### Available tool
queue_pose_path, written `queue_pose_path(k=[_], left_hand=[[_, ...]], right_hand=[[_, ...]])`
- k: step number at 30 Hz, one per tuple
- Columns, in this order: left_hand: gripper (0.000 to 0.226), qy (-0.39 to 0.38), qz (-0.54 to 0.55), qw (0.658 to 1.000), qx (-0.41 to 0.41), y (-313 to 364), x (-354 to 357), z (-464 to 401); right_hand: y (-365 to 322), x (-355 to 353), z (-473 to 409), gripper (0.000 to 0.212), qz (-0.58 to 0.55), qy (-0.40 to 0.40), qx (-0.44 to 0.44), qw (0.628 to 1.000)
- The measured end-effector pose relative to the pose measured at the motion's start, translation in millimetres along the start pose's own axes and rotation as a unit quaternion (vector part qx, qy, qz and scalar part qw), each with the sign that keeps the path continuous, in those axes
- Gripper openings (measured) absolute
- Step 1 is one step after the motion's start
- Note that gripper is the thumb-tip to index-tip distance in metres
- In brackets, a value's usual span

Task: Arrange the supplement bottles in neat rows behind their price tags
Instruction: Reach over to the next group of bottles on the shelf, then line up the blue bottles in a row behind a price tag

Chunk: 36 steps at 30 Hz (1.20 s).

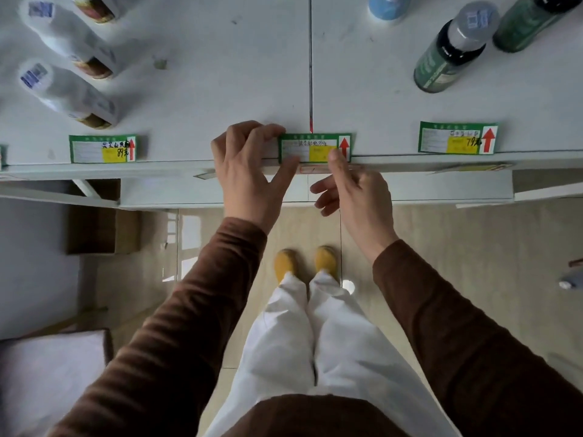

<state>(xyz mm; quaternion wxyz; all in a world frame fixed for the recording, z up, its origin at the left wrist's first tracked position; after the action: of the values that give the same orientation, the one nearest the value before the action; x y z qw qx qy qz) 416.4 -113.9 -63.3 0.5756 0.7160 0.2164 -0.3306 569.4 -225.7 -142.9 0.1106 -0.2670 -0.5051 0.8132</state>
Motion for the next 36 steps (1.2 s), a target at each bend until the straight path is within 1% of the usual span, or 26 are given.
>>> queue_pose_path(k=[3,11,14,17,20,22,24,28,30,31,33,34,35,36], left_hand=[[0.031,0.0,0.002,1.0,0.0,-1,1,1],[0.034,-0.01,-0.009,1.0,-0.005,-2,2,1],[0.034,-0.02,-0.029,0.999,-0.002,1,1,-1],[0.034,-0.043,-0.071,0.996,0.011,6,2,-4],[0.037,-0.081,-0.12,0.989,0.023,12,2,-11],[0.04,-0.113,-0.133,0.984,0.025,17,2,-18],[0.042,-0.14,-0.109,0.984,0.03,26,0,-25],[0.043,-0.174,-0.036,0.983,0.049,55,-2,-47],[0.043,-0.175,-0.013,0.983,0.047,71,2,-63],[0.042,-0.174,0.001,0.984,0.042,78,6,-71],[0.043,-0.176,0.039,0.983,0.026,92,18,-89],[0.044,-0.178,0.051,0.983,0.018,97,26,-97],[0.045,-0.181,0.055,0.982,0.013,102,35,-104],[0.046,-0.184,0.055,0.981,0.008,107,45,-110]], right_hand=[[5,1,-2,0.066,-0.003,-0.001,-0.005,1.0],[3,3,1,0.071,0.022,-0.009,-0.013,1.0],[-2,1,1,0.071,0.031,-0.02,-0.01,0.999],[-11,-5,3,0.071,0.07,-0.042,-0.006,0.997],[-30,-17,3,0.065,0.137,-0.054,-0.02,0.989],[-45,-29,4,0.061,0.217,-0.057,-0.035,0.974],[-67,-44,6,0.06,0.306,-0.044,-0.068,0.949],[-133,-79,2,0.059,0.45,0.04,-0.201,0.869],[-169,-96,-6,0.05,0.468,0.087,-0.267,0.838],[-186,-104,-12,0.04,0.456,0.099,-0.3,0.832],[-214,-112,-27,0.02,0.421,0.089,-0.355,0.83],[-224,-115,-37,0.014,0.417,0.079,-0.372,0.825],[-232,-118,-49,0.014,0.423,0.071,-0.381,0.819],[-238,-119,-61,0.018,0.436,0.063,-0.386,0.811]])
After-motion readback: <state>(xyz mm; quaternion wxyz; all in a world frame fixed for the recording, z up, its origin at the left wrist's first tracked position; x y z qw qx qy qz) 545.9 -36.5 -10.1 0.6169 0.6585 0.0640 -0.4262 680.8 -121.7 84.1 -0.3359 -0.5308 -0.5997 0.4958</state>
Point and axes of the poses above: each hand's wrist, its own z-axis away from the middle knuckle, its own x-axis out of the palm, y = z × x, the point moved 10 cm from there along -z, towards the middle knuckle, and after that the axes turned 8 degrees about -x, right-handed, at the moved point
